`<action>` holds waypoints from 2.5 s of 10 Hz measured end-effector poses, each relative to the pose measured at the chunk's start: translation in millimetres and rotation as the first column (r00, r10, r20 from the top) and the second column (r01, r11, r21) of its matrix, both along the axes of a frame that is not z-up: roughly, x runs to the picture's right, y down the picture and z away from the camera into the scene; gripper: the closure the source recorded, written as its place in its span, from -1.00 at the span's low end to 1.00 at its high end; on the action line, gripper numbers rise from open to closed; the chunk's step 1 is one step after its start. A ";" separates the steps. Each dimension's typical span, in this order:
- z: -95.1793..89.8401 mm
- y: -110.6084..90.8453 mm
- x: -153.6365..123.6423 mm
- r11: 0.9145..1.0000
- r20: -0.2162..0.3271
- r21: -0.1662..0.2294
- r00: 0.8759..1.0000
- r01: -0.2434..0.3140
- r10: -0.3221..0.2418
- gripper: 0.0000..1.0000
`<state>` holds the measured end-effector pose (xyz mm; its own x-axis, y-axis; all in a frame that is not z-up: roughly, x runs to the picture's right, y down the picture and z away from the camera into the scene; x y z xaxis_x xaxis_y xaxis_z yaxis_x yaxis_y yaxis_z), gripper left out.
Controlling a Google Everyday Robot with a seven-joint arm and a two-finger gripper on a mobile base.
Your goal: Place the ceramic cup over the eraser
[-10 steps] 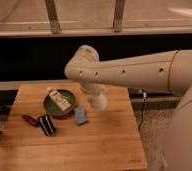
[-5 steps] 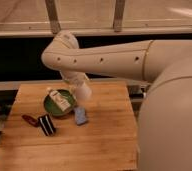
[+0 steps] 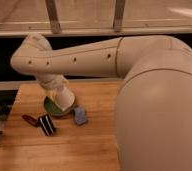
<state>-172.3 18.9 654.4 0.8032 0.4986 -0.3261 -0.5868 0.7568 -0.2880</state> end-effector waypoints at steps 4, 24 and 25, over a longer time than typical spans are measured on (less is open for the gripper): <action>-36.5 42.0 -53.2 0.992 0.060 0.000 0.990 0.125 -0.125 0.95; -36.8 48.2 -70.5 0.991 0.162 -0.093 0.984 0.092 -0.076 0.95; -28.4 49.9 -77.4 0.988 0.175 -0.114 0.981 0.101 -0.080 0.95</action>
